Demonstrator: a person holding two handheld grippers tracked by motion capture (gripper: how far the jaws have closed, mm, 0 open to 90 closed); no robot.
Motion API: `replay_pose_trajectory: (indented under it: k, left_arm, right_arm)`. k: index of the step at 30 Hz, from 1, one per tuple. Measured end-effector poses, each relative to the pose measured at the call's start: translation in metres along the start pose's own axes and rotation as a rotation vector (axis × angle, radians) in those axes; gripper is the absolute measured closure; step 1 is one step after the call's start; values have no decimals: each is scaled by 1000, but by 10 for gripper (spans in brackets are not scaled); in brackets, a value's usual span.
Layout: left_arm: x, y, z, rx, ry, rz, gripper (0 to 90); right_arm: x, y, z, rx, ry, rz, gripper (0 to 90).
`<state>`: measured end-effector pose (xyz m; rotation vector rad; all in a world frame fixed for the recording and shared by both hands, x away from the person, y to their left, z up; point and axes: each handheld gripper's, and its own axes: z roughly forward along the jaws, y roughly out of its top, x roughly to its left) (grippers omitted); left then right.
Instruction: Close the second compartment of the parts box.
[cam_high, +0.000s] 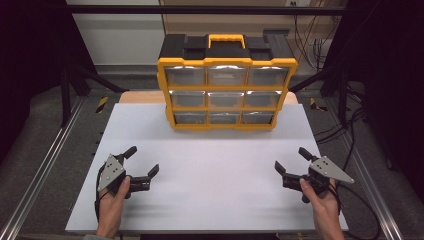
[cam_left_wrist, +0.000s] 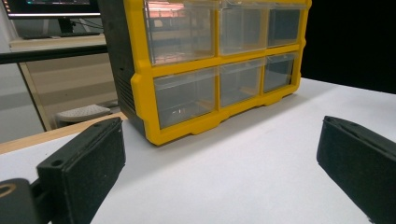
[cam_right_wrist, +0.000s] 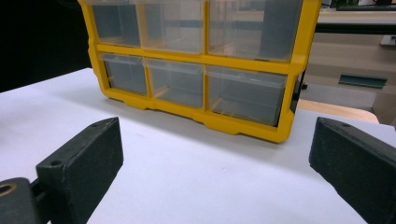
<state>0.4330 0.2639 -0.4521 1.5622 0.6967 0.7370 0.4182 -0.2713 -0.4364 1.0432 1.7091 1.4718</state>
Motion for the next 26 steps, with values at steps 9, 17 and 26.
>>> replay_pose_trajectory:
  k: [9,17,26]
  left_arm:
    - [-1,0,1,5,-6,2,11]
    - [0,0,0,4,-7,3,11]
    - [0,-2,4,16,-12,-3,10]
  right_arm:
    - [4,-8,8,-2,25,-4,32]
    - [14,-12,20,-26,66,11,32]
    - [24,-18,25,-21,98,-9,37]
